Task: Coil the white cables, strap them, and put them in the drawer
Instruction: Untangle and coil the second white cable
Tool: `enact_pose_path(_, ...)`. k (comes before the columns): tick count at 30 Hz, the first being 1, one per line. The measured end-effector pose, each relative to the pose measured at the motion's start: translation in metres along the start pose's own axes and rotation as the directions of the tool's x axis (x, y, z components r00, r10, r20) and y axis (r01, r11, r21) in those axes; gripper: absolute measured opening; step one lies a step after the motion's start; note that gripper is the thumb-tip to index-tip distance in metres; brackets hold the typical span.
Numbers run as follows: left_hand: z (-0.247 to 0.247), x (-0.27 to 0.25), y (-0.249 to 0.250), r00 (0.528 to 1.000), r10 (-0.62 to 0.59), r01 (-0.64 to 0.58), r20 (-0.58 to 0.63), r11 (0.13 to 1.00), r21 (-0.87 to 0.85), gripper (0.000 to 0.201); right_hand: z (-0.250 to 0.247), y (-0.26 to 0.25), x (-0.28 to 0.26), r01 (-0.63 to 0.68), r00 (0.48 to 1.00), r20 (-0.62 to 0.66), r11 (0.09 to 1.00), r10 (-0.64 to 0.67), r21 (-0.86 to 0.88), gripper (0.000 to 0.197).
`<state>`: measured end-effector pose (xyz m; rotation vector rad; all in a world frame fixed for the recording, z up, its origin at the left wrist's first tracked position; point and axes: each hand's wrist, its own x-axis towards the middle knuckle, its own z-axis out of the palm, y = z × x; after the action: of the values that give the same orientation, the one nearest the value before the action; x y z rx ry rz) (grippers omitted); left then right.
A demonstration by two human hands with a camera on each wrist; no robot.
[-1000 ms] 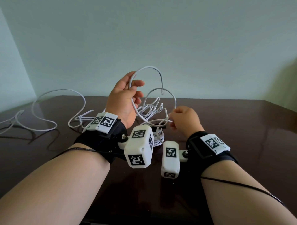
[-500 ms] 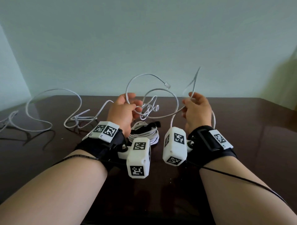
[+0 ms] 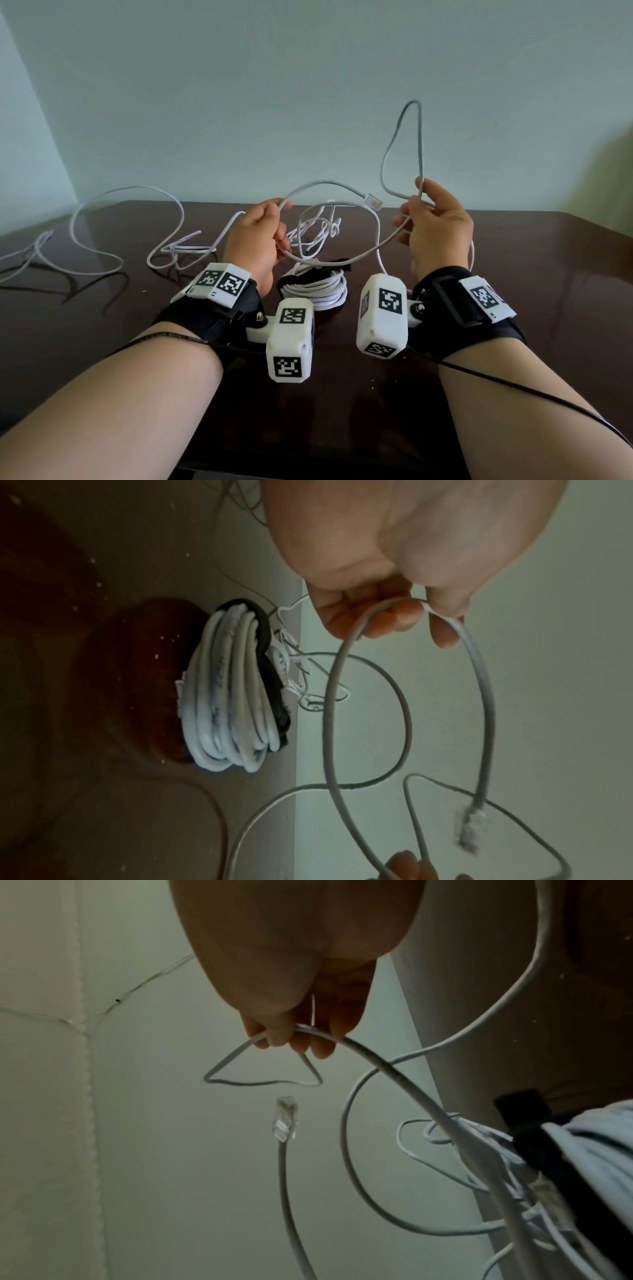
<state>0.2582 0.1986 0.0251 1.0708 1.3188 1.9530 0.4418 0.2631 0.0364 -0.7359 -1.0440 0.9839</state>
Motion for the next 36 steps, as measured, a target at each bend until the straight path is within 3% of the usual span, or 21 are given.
enact_pose_path(3, -0.001, 0.001, -0.002, 0.999, 0.041, -0.043, 0.024, 0.996, 0.080, 0.036, 0.000, -0.002, -0.002, 0.008, 0.999, 0.048, 1.000, -0.007, -0.028, 0.027)
enact_pose_path(5, -0.002, 0.001, -0.005, 0.995, 0.095, -0.098, 0.025, 0.976, 0.195, 0.035, 0.003, -0.002, -0.005, 0.029, 0.989, 0.149, 0.996, -0.016, -0.087, 0.023)
enact_pose_path(10, 0.000, 0.000, -0.007, 0.983, 0.180, -0.180, 0.044, 0.870, 0.458, 0.031, 0.010, -0.005, -0.018, 0.109, 0.895, 0.445, 0.947, 0.038, -0.301, 0.018)
enact_pose_path(18, 0.012, -0.003, 0.009, 0.955, 0.248, -0.297, 0.164, 0.760, 0.578, 0.024, 0.009, -0.005, -0.025, 0.185, 0.807, 0.587, 0.914, 0.069, -0.361, 0.014)
enact_pose_path(20, 0.014, -0.004, 0.010, 0.953, 0.253, -0.302, 0.165, 0.778, 0.551, 0.021, 0.010, -0.005, -0.024, 0.246, 0.820, 0.570, 0.863, 0.059, -0.442, 0.011)
enact_pose_path(22, 0.014, -0.005, 0.008, 0.955, 0.267, -0.296, 0.133, 0.803, 0.518, 0.022, 0.008, -0.003, -0.018, 0.245, 0.891, 0.454, 0.832, 0.008, -0.497, 0.014)
enact_pose_path(24, 0.014, -0.007, 0.007, 0.959, 0.269, -0.276, 0.085, 0.836, 0.474, 0.029, 0.005, 0.000, -0.011, 0.171, 0.959, 0.281, 0.864, -0.036, -0.473, 0.020)
enact_pose_path(27, 0.017, -0.013, 0.001, 0.983, 0.161, -0.184, 0.093, 0.903, 0.389, 0.033, 0.006, 0.004, -0.007, 0.005, 0.995, 0.098, 0.964, 0.022, -0.266, 0.016)
enact_pose_path(30, 0.025, -0.022, -0.007, 0.974, 0.022, -0.080, 0.225, 0.965, 0.250, 0.025, 0.012, 0.007, -0.010, -0.109, 0.988, 0.102, 0.992, 0.116, -0.067, 0.013)
enact_pose_path(32, 0.032, -0.026, -0.011, 0.961, 0.000, -0.074, 0.275, 0.964, 0.256, 0.029, 0.016, 0.008, -0.013, -0.141, 0.978, 0.151, 0.990, 0.142, -0.021, 0.013)
enact_pose_path(36, 0.040, -0.027, -0.016, 0.977, 0.040, -0.093, 0.207, 0.963, 0.253, 0.032, 0.019, 0.008, -0.020, -0.171, 0.955, 0.252, 0.985, 0.160, 0.024, 0.015)
